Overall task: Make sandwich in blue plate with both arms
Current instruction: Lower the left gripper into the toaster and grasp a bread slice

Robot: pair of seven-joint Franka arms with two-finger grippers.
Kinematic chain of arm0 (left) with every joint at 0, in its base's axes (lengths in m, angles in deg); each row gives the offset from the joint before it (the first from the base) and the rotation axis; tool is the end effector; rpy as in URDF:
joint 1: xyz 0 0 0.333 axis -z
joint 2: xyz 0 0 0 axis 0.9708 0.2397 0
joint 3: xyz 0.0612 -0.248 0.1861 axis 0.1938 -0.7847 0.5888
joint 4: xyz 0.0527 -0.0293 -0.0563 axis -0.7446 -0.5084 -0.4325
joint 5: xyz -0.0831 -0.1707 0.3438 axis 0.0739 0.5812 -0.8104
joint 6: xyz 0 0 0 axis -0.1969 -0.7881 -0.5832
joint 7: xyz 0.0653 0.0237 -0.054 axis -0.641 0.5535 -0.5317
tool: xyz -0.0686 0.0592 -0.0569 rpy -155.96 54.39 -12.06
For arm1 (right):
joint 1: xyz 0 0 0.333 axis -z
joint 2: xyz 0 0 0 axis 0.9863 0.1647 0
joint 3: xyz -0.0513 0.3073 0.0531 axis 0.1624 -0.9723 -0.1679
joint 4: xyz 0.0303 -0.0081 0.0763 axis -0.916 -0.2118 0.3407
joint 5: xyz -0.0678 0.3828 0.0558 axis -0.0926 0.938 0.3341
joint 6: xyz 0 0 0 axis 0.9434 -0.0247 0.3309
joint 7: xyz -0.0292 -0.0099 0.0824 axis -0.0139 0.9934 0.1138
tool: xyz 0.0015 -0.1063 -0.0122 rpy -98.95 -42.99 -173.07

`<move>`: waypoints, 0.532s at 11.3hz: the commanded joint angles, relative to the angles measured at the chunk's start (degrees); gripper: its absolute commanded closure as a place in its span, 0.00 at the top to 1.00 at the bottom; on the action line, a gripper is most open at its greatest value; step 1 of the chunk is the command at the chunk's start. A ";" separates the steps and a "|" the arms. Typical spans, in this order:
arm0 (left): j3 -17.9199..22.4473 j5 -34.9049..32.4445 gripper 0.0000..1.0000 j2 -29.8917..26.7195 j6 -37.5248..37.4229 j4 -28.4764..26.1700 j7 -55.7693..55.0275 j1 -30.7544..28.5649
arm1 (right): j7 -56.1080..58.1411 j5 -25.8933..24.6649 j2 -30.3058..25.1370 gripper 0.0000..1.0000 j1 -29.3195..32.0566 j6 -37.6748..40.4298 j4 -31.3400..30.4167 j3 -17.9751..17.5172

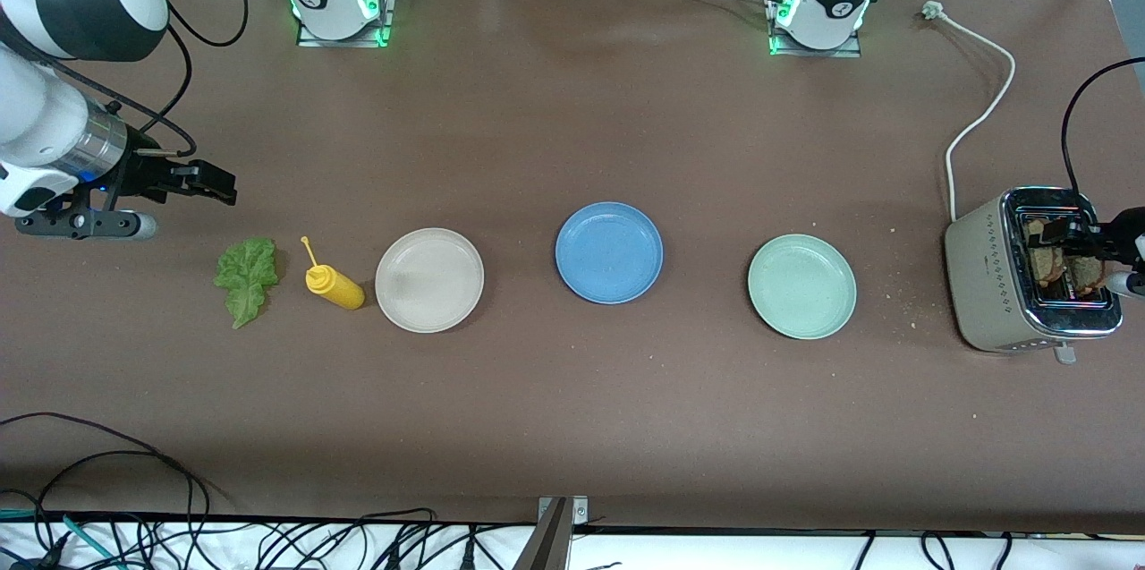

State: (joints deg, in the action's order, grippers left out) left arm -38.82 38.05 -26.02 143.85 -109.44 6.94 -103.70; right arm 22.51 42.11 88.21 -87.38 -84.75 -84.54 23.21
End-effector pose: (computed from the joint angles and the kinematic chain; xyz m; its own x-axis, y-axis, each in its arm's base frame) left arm 0.6138 0.2461 0.3675 0.9568 -0.2300 -0.1777 -0.1923 -0.9594 0.2065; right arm 0.5957 0.0425 0.5158 0.9970 -0.0156 -0.0760 -0.0151 -0.9999 0.0071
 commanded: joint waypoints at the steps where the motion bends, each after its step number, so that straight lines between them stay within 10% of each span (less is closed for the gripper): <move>1: 0.14 -2.17 0.00 -1.10 -1.41 1.12 1.14 -0.11 | 0.30 0.86 0.47 1.00 0.27 1.17 1.37 0.00; 6: -0.04 -3.25 0.00 -4.43 -1.75 3.83 0.70 -0.11 | 0.30 0.86 0.47 1.00 0.27 1.17 1.46 0.00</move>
State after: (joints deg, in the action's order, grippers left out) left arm -38.49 35.91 -27.37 143.81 -108.01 6.96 -103.90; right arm 22.51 42.11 88.21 -87.38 -84.75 -84.54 23.22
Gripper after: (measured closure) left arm 0.877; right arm 0.000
